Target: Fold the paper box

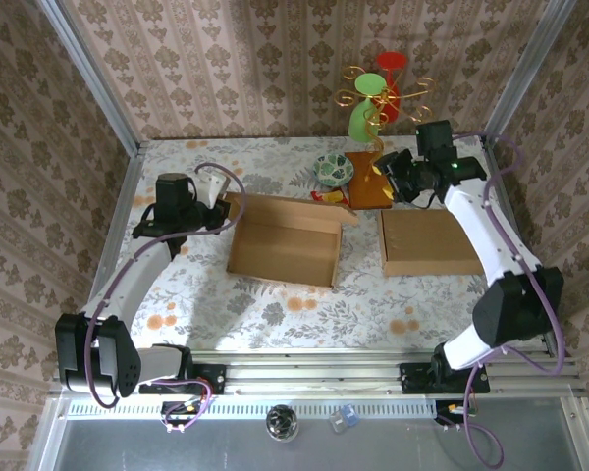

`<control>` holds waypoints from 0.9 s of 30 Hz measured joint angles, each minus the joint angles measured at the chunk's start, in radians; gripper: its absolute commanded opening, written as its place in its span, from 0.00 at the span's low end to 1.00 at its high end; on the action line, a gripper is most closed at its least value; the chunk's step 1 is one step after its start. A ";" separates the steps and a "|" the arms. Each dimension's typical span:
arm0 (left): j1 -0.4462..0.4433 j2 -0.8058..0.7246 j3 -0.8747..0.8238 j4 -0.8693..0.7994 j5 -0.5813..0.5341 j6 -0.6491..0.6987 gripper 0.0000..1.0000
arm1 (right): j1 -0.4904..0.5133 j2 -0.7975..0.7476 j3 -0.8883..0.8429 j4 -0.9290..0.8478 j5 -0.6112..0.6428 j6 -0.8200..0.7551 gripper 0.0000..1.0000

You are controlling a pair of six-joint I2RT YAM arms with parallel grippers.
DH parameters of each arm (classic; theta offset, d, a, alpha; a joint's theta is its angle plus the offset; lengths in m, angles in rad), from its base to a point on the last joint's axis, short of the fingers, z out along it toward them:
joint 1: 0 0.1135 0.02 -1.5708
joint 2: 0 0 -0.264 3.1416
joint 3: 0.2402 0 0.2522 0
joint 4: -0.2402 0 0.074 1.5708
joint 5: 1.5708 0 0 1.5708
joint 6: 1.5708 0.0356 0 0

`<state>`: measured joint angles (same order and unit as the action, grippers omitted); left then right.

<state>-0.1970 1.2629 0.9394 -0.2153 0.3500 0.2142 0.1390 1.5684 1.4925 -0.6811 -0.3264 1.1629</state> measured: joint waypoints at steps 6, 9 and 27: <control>0.005 0.000 -0.002 0.019 0.011 0.000 0.00 | 0.039 0.074 -0.092 0.084 -0.094 0.049 0.52; 0.004 0.000 -0.002 0.027 0.015 -0.005 0.00 | 0.072 0.084 -0.130 0.117 -0.127 0.087 0.53; -0.071 0.014 0.005 -0.047 -0.085 -0.142 0.00 | 0.119 0.024 -0.386 0.344 -0.233 0.336 0.54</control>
<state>-0.2684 1.2770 0.9440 -0.2626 0.2646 0.0727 0.2584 1.5929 1.1065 -0.3370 -0.5598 1.4986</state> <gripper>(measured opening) 0.057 0.539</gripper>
